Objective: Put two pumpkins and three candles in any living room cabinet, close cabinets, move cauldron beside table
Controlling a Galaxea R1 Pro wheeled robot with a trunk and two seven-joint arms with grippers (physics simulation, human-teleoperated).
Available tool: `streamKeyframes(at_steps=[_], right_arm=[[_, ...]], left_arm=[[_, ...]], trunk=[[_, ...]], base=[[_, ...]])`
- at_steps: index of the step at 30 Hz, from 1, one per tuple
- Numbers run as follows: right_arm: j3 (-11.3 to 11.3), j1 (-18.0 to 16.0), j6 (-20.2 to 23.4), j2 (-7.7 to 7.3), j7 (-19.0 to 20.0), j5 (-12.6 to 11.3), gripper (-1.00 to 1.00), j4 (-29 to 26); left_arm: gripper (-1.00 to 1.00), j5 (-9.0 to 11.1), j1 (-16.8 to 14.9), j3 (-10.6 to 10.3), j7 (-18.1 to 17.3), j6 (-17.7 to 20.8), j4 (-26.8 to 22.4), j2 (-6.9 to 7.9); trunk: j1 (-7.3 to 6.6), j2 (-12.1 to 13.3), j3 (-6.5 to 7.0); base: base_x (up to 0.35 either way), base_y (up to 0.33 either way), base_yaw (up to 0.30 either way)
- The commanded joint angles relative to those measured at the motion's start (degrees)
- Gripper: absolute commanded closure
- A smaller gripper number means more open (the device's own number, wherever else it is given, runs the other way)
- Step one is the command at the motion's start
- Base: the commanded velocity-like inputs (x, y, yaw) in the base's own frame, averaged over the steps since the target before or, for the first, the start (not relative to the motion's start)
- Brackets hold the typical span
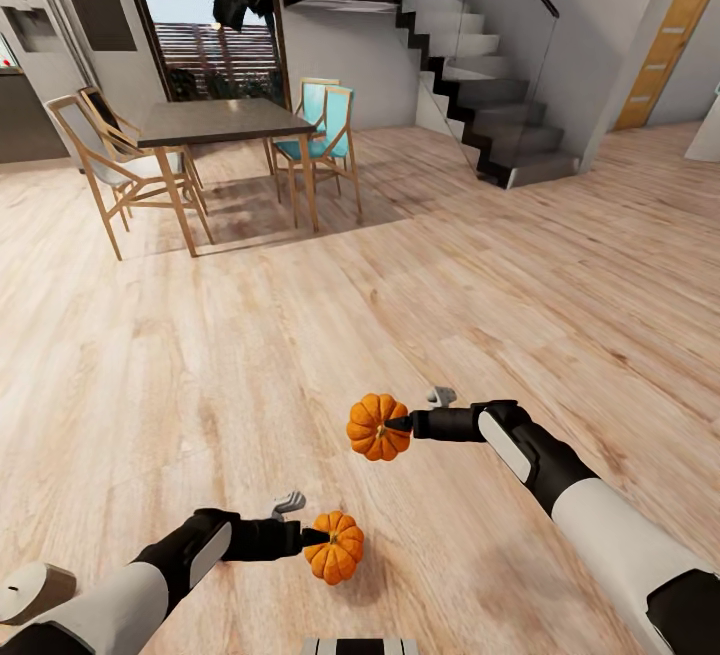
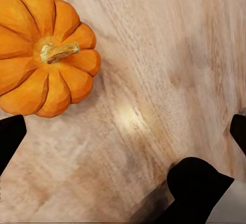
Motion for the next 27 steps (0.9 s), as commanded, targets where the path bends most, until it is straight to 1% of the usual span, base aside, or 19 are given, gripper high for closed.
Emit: streamKeyframes(at_steps=[1,3,7,12,17,22,27], right_arm=[[0.17,-0.04,0.16,-0.06,-0.27,-0.21,1.0,-0.06],[0.17,-0.04,0.14,-0.06,-0.29,-0.21,1.0,-0.06],[0.17,-0.04,0.16,-0.06,-0.28,-0.2,1.0,-0.06],[0.17,-0.04,0.16,-0.06,-0.29,-0.19,1.0,-0.06],[0.17,-0.04,0.17,-0.06,-0.29,-0.18,1.0,-0.06],[0.17,-0.04,0.17,-0.06,-0.29,-0.16,1.0,-0.06],[0.17,-0.04,0.17,-0.06,-0.29,-0.18,1.0,-0.06]], left_arm=[[-1.0,0.16,-0.02,-0.23,0.03,0.44,-0.04,-0.02],[-1.0,-1.4,-0.02,-0.17,0.07,0.42,0.01,-0.35],[-1.0,-2.27,-0.02,-0.15,0.13,0.41,0.03,-0.77],[-1.0,-2.42,-0.02,-0.09,0.23,0.41,0.04,-0.85],[-1.0,-2.44,-0.02,0.24,0.73,0.41,0.05,-0.86],[-1.0,-2.34,-0.02,0.33,3.26,0.58,0.04,-0.86],[-1.0,-2.27,-0.02,0.3,3.95,0.91,0.04,-0.91]], trunk=[[-0.01,-0.02,-0.05],[-0.01,-0.02,-0.05],[-0.01,-0.02,-0.05],[-0.01,-0.02,-0.05],[-0.01,-0.02,-0.05],[-0.01,-0.02,-0.05],[0.12,-0.09,-1.16]], base=[[0.0,0.0,0.0],[0.0,0.0,0.0],[0.051,0.0,0.0],[0.213,-0.013,0.0],[0.04,-0.005,0.0],[0.002,0.0,0.0],[0.0,0.0,0.0]])
